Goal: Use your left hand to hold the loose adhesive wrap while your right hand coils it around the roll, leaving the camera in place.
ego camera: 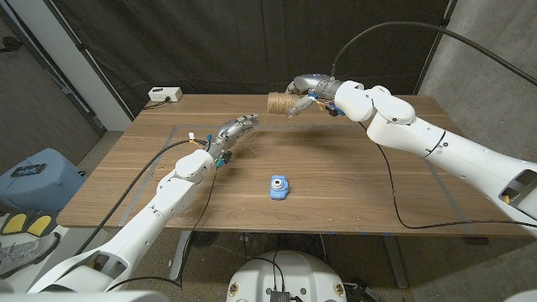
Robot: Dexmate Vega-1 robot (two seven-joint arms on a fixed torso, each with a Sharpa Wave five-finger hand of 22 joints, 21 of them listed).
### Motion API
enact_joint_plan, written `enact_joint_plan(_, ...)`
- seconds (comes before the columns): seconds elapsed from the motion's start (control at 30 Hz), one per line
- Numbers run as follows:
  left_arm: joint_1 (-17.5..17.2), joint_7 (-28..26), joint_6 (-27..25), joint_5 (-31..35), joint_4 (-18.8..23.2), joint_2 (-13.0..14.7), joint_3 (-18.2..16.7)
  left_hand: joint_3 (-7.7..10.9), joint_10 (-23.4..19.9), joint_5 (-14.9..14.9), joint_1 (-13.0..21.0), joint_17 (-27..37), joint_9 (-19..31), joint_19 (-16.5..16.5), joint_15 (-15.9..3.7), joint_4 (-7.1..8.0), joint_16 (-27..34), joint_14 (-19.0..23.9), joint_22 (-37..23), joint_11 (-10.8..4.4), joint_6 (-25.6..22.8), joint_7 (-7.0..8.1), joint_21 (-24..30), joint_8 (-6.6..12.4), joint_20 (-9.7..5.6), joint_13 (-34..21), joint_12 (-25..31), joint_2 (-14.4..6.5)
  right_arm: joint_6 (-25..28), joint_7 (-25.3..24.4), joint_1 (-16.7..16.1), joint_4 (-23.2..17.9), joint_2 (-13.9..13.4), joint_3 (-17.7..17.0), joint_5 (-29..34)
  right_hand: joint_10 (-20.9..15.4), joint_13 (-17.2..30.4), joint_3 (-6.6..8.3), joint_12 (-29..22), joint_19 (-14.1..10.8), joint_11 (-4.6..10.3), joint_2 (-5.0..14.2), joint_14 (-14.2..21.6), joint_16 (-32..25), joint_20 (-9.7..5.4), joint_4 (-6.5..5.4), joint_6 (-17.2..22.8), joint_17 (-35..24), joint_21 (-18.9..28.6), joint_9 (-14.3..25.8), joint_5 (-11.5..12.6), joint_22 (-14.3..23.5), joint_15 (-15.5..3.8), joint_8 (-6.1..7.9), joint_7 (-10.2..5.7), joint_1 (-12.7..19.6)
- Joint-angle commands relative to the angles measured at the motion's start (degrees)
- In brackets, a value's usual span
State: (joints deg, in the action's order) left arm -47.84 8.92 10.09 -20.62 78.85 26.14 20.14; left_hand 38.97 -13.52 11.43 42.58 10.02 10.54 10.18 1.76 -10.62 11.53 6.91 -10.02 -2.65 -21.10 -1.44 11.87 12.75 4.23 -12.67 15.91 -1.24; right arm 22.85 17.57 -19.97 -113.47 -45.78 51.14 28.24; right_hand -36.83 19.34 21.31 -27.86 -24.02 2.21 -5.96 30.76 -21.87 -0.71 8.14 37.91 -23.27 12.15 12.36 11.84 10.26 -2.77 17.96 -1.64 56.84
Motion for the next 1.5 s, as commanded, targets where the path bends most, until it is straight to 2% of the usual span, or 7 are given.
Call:
enact_joint_plan(0.03,1.63,-0.31,0.88,0.43,-0.89,0.25,1.86,-0.48,-0.88,-0.26,1.05,0.11,0.25,0.83,-0.08,0.05,0.38,0.99,-0.25,-0.42,-0.86,0.04,0.37,0.21,0.02,-0.36,0.54,0.3,1.43,-0.23,0.16,-0.53,0.09,-0.2,0.23,-6.25,0.23,-0.31,-0.26,-0.53,5.12,4.63,0.61,-0.59,0.19,0.15,3.31,-0.32,0.08,0.26,-0.17,0.14,-7.59,0.32,-2.69,2.0)
enact_joint_plan(0.3,2.46,-1.01,1.51,1.08,-1.2,0.26,3.0,-1.56,-4.4,-0.52,3.62,0.17,0.32,1.89,-1.7,0.24,0.9,4.38,-0.33,-2.1,-4.59,1.21,0.51,1.0,-0.13,-1.0,1.81,1.05,1.01,-0.35,0.57,-0.1,0.18,-0.24,-0.03,-6.52,0.25,-0.55,-0.37,-0.55,5.13,4.75,0.74,-0.8,0.23,0.18,3.59,-0.54,0.08,0.28,-0.23,0.15,-7.69,0.33,-2.75,2.06)
enact_joint_plan(0.57,4.19,-0.56,1.51,1.09,-2.38,-0.12,4.4,-2.8,-8.52,-0.55,6.58,0.17,0.38,3.86,-3.54,0.38,1.43,8.24,-0.37,-2.5,-8.89,2.26,0.89,1.71,-0.17,-1.76,3.12,1.49,1.09,-0.53,0.74,-0.19,0.05,-0.41,0.0,-6.84,0.29,-0.77,-0.52,-0.76,5.08,4.78,1.16,-0.95,0.22,0.26,4.15,-0.64,0.15,0.31,-0.27,0.16,-7.85,0.44,-2.77,2.14)
enact_joint_plan(0.8,5.75,-0.29,2.32,1.98,-3.78,-0.31,5.88,-3.25,-9.57,-0.53,7.55,0.17,0.4,4.68,-3.95,0.51,1.57,9.49,-0.39,-2.81,-10.45,2.67,1.04,1.93,-0.04,-2.04,3.4,1.43,1.47,-0.59,0.75,-0.49,-0.1,-0.55,0.1,-6.94,0.3,-0.89,-0.55,-0.8,5.14,4.84,1.39,-1.02,0.21,0.28,4.36,-0.7,0.16,0.33,-0.29,0.16,-7.93,0.44,-2.73,2.19)
enact_joint_plan(0.83,5.86,-0.28,2.4,1.9,-3.92,-0.38,5.98,-3.37,-9.95,-0.52,7.79,0.17,0.41,4.81,-4.14,0.53,1.63,9.87,-0.39,-2.83,-10.91,2.38,1.04,2.01,-0.17,-2.12,3.51,1.39,1.44,-0.61,0.72,-0.48,-0.12,-0.6,0.0,-6.96,0.31,-0.9,-0.56,-0.82,5.19,4.84,1.38,-1.01,0.21,0.29,4.35,-0.7,0.17,0.33,-0.29,0.16,-7.97,0.43,-2.72,2.19)
enact_joint_plan(1.3,6.66,-0.1,2.09,1.75,-4.76,-0.47,7.73,-4.52,-13.25,-0.43,10.0,0.21,0.47,6.21,-4.76,0.63,1.93,12.65,-0.47,-3.14,-14.59,3.13,1.23,2.48,-0.38,-2.85,4.45,0.93,0.34,-0.92,0.86,0.53,0.29,-0.55,-0.81,-7.51,0.32,-1.07,-0.75,-1.0,5.35,5.02,1.86,-1.04,0.16,0.32,4.95,-0.73,0.22,0.37,-0.32,0.16,-8.1,0.5,-2.86,2.25)
enact_joint_plan(1.5,6.8,-0.21,1.94,2.1,-4.73,-0.61,8.65,-5.37,-16.15,-0.32,11.21,0.23,0.5,7.49,-5.29,0.75,2.19,14.51,-0.62,-3.48,-18.05,3.34,1.59,3.15,-0.92,-3.26,5.28,0.46,-0.09,-1.33,0.85,0.99,0.5,-0.71,-1.24,-7.74,0.27,-1.11,-0.79,-1.01,5.37,5.06,2.03,-1.0,0.19,0.38,5.2,-0.71,0.21,0.38,-0.32,0.17,-8.07,0.54,-2.92,2.34)
